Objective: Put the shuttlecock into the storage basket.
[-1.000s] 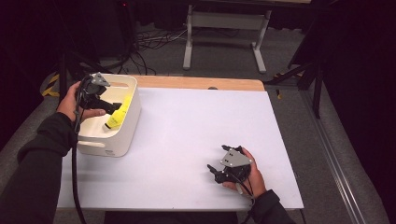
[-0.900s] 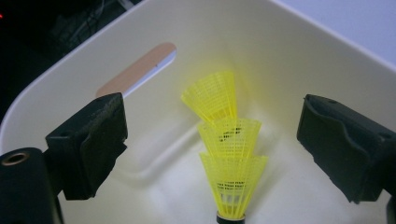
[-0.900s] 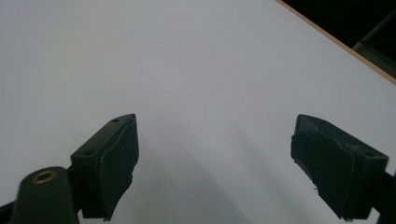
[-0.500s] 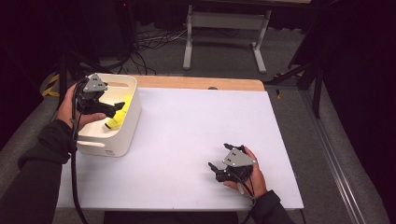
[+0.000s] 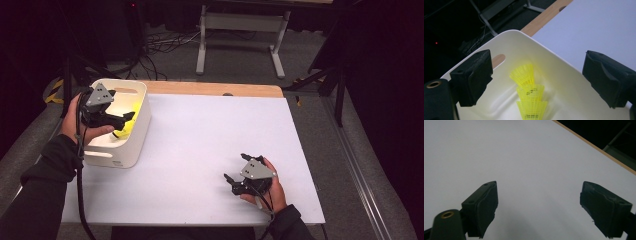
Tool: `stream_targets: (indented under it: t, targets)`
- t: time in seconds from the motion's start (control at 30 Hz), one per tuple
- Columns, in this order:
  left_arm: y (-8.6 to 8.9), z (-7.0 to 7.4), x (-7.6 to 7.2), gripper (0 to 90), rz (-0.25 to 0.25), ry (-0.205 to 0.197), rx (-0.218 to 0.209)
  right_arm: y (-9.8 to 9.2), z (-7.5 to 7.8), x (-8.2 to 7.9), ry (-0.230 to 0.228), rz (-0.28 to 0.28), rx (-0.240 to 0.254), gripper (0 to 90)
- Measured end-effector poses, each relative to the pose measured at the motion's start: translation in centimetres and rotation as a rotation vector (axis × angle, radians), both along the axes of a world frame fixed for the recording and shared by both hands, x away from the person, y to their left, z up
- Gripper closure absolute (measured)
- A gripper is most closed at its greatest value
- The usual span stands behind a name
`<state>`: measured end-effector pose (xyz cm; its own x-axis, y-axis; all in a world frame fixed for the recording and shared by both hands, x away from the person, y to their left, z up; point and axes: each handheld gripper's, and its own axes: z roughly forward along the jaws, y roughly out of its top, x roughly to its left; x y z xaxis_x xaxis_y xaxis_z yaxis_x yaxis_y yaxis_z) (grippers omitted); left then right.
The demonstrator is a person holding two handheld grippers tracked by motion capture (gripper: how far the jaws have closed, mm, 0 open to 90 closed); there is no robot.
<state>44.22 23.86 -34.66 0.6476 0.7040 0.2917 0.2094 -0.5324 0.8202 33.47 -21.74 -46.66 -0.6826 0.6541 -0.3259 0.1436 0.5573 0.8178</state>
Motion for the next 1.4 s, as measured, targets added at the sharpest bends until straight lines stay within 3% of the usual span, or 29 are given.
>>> stream_targets:
  t: [0.3, 0.6, 0.87, 1.4]
  targets:
    - [0.6, 0.6, -1.7, 10.3, -0.041, -0.031, -0.053, -0.2, 0.1, 0.0, -0.003, -0.006, -0.004, 15.8]
    - [0.5, 1.0, -3.7, 10.9, -0.064, -0.105, -0.076, -0.3, 0.4, -0.1, -0.006, -0.009, 0.003, 15.8]
    - [0.2, 1.5, -5.4, 10.4, -0.102, -0.137, -0.113, -0.3, 0.7, -0.3, -0.011, -0.009, 0.005, 15.9]
    - [-0.4, 0.6, -7.3, 5.8, -0.172, -0.172, -0.159, -0.3, 1.1, -0.8, -0.012, 0.008, 0.023, 17.0]
